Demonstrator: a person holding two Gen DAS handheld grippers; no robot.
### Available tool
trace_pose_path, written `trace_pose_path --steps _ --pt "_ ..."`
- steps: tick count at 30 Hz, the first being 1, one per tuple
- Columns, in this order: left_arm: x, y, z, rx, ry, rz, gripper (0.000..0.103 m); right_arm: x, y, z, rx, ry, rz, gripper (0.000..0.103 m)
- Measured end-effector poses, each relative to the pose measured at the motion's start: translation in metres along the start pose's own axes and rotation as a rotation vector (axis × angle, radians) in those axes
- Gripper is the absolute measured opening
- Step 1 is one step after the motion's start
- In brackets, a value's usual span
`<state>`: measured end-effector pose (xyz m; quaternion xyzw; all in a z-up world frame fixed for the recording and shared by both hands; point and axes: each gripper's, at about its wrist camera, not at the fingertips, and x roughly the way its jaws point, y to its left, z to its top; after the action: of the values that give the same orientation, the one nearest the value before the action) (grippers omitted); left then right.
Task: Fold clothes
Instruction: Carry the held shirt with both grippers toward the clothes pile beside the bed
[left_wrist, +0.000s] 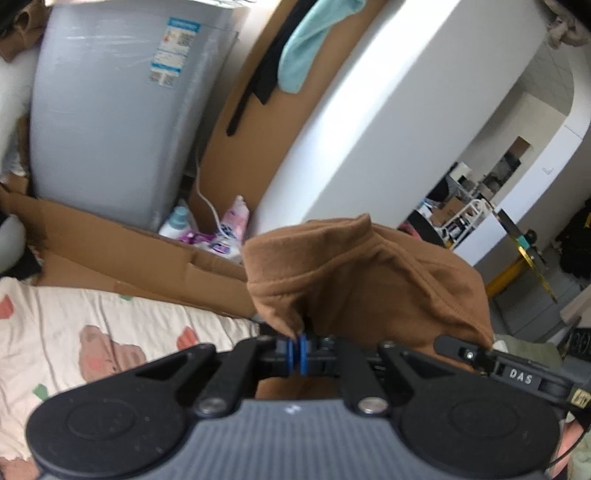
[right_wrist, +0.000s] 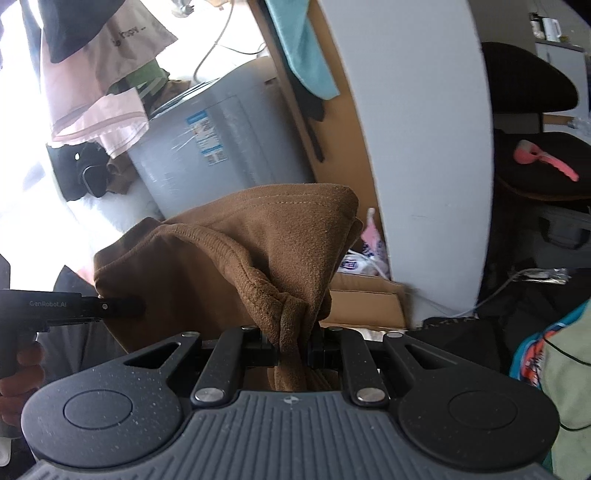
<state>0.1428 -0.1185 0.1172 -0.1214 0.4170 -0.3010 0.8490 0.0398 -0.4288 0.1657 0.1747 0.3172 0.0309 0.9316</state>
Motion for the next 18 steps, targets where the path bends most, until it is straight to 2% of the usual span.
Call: trace_pose_path --steps 14,18 --pt "0.067 -0.036 -0.034 0.117 0.078 -0.093 0.004 -0.005 -0.055 -0.042 0.048 -0.020 -0.165 0.012" --pt "0.085 -0.042 -0.041 0.139 0.101 -0.112 0.004 -0.002 -0.075 -0.050 0.078 -0.010 -0.188 0.012"
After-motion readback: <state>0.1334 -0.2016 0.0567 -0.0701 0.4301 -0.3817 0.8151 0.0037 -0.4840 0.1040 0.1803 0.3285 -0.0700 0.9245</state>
